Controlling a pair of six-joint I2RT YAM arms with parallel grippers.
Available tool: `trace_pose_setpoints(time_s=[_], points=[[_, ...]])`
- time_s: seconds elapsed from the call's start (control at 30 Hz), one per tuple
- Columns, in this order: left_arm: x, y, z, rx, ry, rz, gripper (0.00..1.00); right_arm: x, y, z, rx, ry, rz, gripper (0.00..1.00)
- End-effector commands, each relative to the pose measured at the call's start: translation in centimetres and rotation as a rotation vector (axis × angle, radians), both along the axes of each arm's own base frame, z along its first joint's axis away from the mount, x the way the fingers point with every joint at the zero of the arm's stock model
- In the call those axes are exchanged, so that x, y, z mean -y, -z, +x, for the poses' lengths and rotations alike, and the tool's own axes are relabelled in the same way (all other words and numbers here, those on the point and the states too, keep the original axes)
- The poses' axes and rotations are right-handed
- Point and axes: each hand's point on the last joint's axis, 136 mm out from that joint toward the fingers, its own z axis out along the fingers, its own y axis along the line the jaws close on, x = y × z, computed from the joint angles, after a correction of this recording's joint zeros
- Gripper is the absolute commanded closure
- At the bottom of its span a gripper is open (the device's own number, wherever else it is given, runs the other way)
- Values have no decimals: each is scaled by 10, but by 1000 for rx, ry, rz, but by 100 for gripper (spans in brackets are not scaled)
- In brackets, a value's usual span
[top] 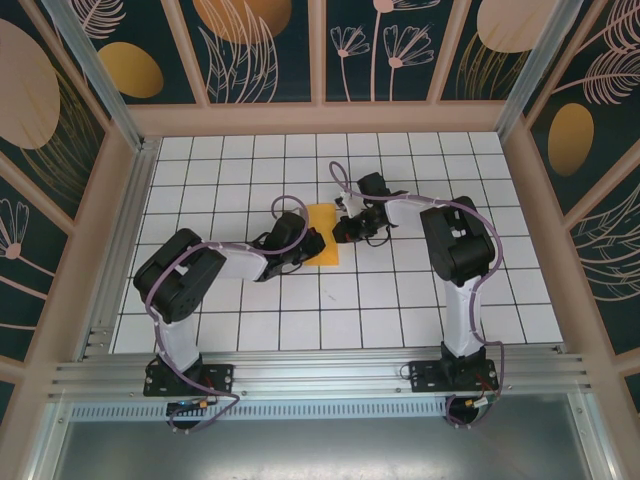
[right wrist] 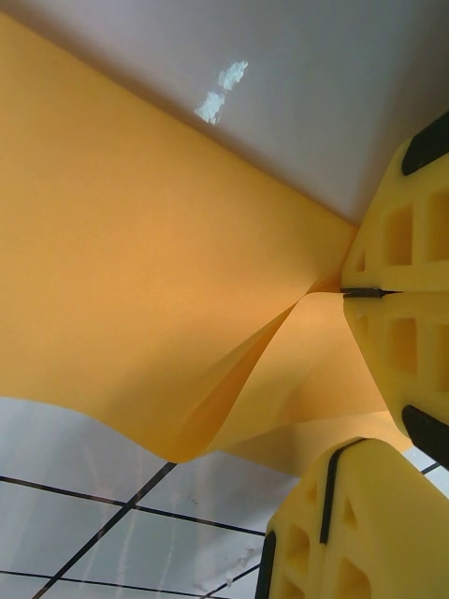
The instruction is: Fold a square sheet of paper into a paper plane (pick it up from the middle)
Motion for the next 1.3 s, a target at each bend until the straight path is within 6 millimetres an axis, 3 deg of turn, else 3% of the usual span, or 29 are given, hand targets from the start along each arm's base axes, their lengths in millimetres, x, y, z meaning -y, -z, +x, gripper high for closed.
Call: trace_pose_setpoints(time_s=[0.0,0.4,0.47,0.7,0.8,1.1,1.27], points=[[3,-8,11,29,-4,-20,96,6,10,-4,-13,17,-77,100],[-9,47,1,-74,-18,72,97,6,15,-6,-20,14,-85,100],[-8,44,0,-72,-17,59,97,6,15,-7,-19,14,-87,100],[-17,-10,16,44,-49,103,93,7,15,-5,-15,16,-95,100],[-21,-21,21,69,-61,123,92,6,14,-5,-15,15,-92,100],[-14,-4,34,32,-45,185,93,7,14,-5,-13,15,-99,100],[-15,12,30,2,-35,193,93,6,16,-5,-16,13,-101,100]])
